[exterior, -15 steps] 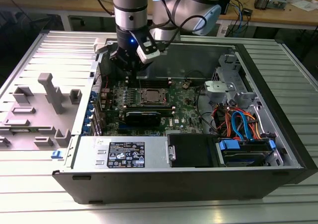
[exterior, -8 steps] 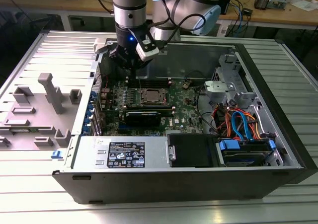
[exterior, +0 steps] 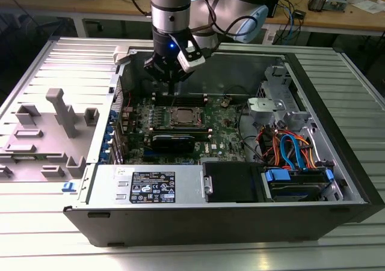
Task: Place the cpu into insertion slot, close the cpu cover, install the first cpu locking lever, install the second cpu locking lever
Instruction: 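Install the first cpu locking lever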
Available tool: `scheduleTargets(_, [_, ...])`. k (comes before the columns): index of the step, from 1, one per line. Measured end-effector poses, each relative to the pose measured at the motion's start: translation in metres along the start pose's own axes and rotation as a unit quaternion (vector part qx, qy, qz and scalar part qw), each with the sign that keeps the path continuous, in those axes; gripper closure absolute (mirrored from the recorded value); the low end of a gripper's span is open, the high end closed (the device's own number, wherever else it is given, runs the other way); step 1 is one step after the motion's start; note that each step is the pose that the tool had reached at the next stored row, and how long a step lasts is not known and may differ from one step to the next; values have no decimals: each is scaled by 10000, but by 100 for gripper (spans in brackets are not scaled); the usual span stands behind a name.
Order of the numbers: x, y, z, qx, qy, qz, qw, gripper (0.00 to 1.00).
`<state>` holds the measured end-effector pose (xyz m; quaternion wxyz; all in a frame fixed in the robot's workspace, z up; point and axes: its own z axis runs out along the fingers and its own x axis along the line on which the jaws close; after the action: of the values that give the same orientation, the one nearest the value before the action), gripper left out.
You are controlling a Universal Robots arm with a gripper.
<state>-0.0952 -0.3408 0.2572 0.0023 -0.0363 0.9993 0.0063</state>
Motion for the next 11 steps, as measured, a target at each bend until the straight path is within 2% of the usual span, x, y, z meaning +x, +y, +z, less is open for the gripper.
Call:
scheduleTargets(7, [-24,-2,12,14,1,0,10000,89])
scheduleTargets(11, [-103,-8,39,22,2,1,10000,89])
